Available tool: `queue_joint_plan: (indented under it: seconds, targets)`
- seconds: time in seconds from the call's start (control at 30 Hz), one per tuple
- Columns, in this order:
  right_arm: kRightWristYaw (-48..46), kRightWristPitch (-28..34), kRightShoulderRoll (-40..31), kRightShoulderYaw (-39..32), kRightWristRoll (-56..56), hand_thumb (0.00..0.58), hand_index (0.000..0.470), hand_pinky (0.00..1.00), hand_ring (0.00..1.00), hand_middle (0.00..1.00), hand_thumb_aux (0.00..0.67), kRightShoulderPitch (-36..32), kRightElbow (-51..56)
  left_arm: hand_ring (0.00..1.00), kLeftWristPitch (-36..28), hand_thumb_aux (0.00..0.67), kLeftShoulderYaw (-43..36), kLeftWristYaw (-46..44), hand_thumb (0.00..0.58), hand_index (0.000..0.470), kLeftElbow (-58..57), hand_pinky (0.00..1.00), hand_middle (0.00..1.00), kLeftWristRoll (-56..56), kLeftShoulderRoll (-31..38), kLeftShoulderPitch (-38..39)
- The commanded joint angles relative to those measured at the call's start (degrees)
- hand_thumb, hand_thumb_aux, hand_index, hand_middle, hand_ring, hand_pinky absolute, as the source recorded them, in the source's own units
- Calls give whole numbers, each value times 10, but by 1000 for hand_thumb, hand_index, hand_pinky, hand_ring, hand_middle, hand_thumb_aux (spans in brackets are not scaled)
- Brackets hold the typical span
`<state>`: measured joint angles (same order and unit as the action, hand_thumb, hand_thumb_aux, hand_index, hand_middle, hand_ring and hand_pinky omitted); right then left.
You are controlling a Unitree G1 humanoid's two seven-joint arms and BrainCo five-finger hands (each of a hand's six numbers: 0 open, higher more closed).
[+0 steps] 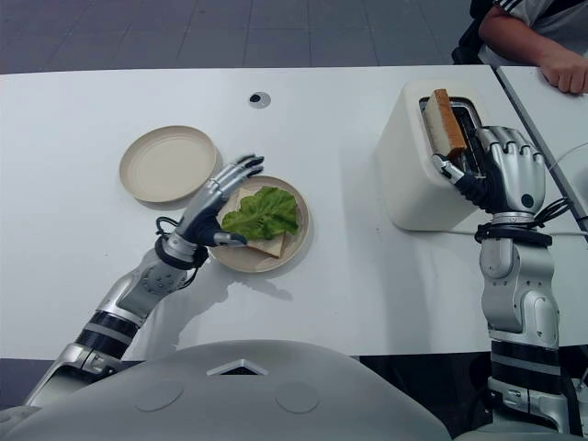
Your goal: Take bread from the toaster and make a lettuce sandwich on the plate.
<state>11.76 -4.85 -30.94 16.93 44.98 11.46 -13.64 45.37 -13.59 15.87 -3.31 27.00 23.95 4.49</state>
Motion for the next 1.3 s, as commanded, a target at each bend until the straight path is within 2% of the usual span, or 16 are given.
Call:
queue_joint_plan:
  seconds: [0.03, 0.17, 0.27, 0.53, 0.67, 0.77, 1.0, 1.03, 1.07, 1.1, 1.13, 1.17, 1.2, 1.23, 1.27, 1.3]
  targets:
    - [51, -34, 34, 5, -39, 580, 470, 1000, 1000, 1000, 670, -42, -70, 0, 9, 0, 58, -1, 0, 0, 29, 0, 0, -69, -6, 21]
    - [90, -101, 76, -29, -83, 580, 470, 1000, 1000, 1000, 670, -87, -150, 0, 18, 0, 95, -8, 0, 0, 21, 0, 0, -79, -10, 33]
    - [39, -128, 119, -114, -173, 580, 470, 1000, 1000, 1000, 670, -104, -173, 0, 25, 0, 121, -2, 0, 0, 19, 0, 0, -81, -17, 36]
    - [-105, -55, 224, -281, -374, 580, 470, 1000, 1000, 1000, 670, -63, -53, 0, 44, 0, 156, -8, 0, 0, 31, 0, 0, -82, -38, 32]
    - [-79, -77, 289, -350, -334, 580, 470, 1000, 1000, 1000, 670, -50, 124, 0, 54, 0, 156, -16, 0, 0, 21, 0, 0, -56, -44, 29]
    - [-41, -105, 292, -360, -287, 580, 470, 1000, 1000, 1000, 670, -55, 227, 0, 61, 0, 144, -30, 0, 0, 13, 0, 0, -25, -42, 28]
    - [14, -127, 256, -348, -213, 580, 470, 1000, 1000, 1000, 670, -66, 285, 0, 58, 0, 40, -123, 0, 0, -31, 0, 0, 76, -11, 33]
    - [19, -129, 253, -345, -208, 580, 470, 1000, 1000, 1000, 670, -66, 276, 0, 49, 126, 24, -142, 198, 88, -45, 0, 0, 92, 1, 35]
    - [23, -130, 250, -341, -203, 580, 470, 1000, 1000, 1000, 670, -66, 268, 0, 39, 158, 11, -160, 241, 111, -60, 0, 0, 107, 15, 37]
    - [24, -130, 248, -337, -201, 571, 411, 1000, 1000, 1000, 586, -66, 259, 0, 28, 226, 2, -177, 325, 159, -76, 0, 0, 115, 28, 40]
    - [23, -130, 248, -335, -201, 466, 262, 1000, 1000, 1000, 373, -64, 250, 0, 18, 289, -5, -190, 392, 203, -91, 0, 0, 123, 41, 43]
    - [21, -129, 248, -334, -201, 237, 109, 1000, 1000, 1000, 155, -62, 242, 0, 7, 342, -12, -201, 441, 240, -105, 0, 0, 131, 52, 45]
    - [20, -130, 249, -333, -202, 0, 0, 1000, 1000, 1000, 0, -62, 233, 0, -4, 355, -21, -207, 452, 249, -124, 0, 0, 142, 61, 43]
    - [20, -129, 249, -331, -204, 0, 0, 875, 875, 875, 0, -63, 226, 0, -12, 394, -30, -213, 482, 276, -140, 0, 0, 146, 66, 39]
    - [23, -132, 249, -327, -204, 0, 0, 506, 506, 506, 0, -65, 215, 0, -17, 384, -38, -215, 474, 269, -154, 0, 0, 148, 68, 34]
    - [29, -135, 247, -319, -201, 0, 0, 0, 0, 0, 0, -66, 199, 0, -21, 391, -44, -212, 480, 275, -165, 0, 0, 149, 69, 29]
